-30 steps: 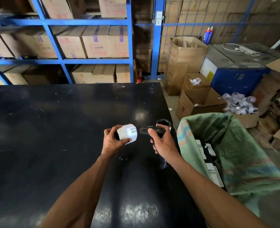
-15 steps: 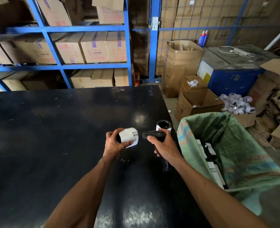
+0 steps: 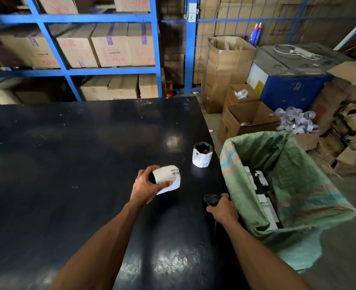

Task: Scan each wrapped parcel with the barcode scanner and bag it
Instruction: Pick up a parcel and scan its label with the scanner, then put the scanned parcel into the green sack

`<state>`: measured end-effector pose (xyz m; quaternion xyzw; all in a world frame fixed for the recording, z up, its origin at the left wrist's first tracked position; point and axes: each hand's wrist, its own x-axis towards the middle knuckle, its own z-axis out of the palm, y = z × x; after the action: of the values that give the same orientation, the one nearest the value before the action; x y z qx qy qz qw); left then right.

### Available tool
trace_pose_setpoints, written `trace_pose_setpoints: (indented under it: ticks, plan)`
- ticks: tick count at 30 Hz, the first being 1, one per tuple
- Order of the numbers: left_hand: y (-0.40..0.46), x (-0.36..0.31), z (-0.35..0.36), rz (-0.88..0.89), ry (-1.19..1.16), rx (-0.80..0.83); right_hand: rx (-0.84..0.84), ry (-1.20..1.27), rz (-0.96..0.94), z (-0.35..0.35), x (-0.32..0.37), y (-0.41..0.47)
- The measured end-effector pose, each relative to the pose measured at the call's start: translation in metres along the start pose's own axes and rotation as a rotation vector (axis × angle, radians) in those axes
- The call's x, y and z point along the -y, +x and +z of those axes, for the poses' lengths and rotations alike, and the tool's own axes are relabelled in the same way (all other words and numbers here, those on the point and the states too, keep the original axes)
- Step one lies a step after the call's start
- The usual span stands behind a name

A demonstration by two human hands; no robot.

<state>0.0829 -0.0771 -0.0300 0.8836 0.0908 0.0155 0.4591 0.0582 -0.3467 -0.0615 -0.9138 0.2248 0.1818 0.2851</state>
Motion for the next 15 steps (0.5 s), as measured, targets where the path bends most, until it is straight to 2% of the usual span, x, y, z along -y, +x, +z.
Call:
trace_pose_setpoints:
  ticks: [8, 10, 12, 15]
  plan:
    - [-0.003, -0.012, 0.033, -0.025, -0.095, -0.008, 0.089, -0.034, -0.012, -0.009, -0.004, 0.003]
    - [-0.003, -0.020, 0.041, -0.017, -0.104, 0.003, 0.047, -0.082, -0.054, -0.018, 0.006, 0.001]
    - [-0.002, -0.032, 0.053, -0.012, -0.112, 0.005, 0.012, 0.027, -0.121, -0.027, 0.017, 0.002]
    - [0.000, -0.057, 0.075, -0.025, -0.172, -0.002, 0.096, 0.419, -0.168, -0.043, 0.035, 0.011]
